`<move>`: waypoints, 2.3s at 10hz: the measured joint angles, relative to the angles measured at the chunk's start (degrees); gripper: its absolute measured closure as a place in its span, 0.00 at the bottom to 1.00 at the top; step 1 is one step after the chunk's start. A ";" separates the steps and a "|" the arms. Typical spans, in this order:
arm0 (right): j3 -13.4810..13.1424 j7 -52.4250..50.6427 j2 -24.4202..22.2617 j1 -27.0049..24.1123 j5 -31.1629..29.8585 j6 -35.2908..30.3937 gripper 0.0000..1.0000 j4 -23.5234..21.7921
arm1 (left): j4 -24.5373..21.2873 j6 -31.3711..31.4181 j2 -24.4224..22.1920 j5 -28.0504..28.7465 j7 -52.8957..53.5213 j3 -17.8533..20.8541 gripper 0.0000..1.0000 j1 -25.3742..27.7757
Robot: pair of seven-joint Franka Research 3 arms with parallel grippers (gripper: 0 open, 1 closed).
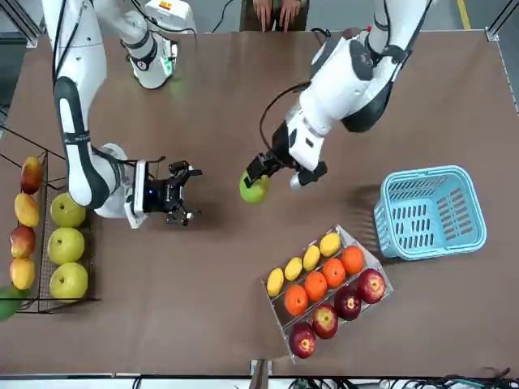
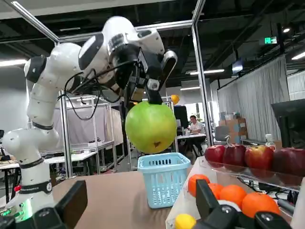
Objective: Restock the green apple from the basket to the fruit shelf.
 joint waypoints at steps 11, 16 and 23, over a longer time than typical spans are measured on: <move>1.62 -1.05 0.70 2.80 2.49 1.33 0.00 -1.62 | 10.34 2.36 10.01 8.87 -13.31 9.70 0.18 -16.45; 4.10 -1.05 0.73 2.62 3.45 1.20 0.11 -1.61 | 10.56 2.19 9.96 8.89 -14.09 9.80 0.18 -17.79; 4.06 -1.05 0.73 2.41 3.49 -3.76 0.12 -1.65 | 11.91 0.84 10.22 9.32 -14.01 10.30 0.00 -17.32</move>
